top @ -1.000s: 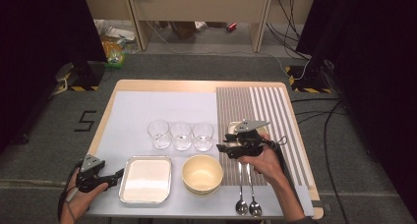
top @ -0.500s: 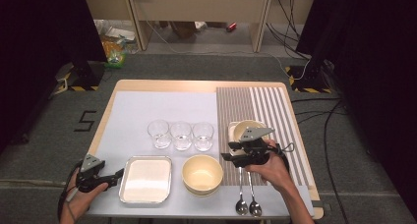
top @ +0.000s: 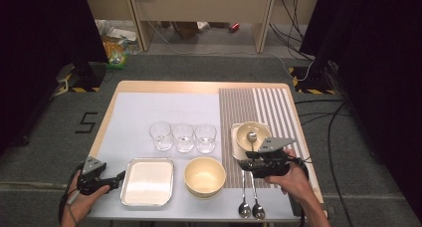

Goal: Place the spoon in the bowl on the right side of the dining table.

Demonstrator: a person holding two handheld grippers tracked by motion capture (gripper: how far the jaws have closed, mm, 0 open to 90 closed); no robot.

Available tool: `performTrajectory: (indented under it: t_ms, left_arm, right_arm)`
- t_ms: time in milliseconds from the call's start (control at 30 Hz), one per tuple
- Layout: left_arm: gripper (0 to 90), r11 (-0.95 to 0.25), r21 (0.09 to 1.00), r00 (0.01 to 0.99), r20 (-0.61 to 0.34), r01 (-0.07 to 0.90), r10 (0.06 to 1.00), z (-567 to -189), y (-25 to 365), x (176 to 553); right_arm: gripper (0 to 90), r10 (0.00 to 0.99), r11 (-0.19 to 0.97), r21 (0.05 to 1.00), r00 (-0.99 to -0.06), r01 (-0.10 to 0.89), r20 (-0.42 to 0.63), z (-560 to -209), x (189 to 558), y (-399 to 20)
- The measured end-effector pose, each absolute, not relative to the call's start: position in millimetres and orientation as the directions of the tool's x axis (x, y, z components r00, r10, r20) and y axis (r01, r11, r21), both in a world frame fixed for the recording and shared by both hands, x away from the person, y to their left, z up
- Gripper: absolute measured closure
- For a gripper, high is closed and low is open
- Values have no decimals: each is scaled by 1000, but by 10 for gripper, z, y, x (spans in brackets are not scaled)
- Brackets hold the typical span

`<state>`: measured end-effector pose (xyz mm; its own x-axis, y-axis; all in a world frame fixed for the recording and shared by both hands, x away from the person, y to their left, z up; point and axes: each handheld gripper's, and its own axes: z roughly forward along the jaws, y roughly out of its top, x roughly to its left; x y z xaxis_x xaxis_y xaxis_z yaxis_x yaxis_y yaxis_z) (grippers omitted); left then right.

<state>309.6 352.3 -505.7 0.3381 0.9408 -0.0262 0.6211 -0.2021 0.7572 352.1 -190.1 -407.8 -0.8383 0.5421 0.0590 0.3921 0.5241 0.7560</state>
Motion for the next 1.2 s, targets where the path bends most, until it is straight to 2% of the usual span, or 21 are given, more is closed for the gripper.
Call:
performTrajectory:
  t_ms: [300,667,1200]
  left_arm:
    - [176,-198,762,334,-25,616,942,-5064,3514,3098]
    - [176,-200,761,335,-24,618,942,-5062,3513,3097]
    - [175,-202,759,336,-23,619,942,-5060,3512,3096]
  right_arm:
    - [489,577,496,768,-815,406,58,-4044,3485,-2073]
    - [451,682,355,816,-723,457,109,-3892,3509,-2285]
    - [454,743,329,803,-661,497,104,-3955,3519,-2529]
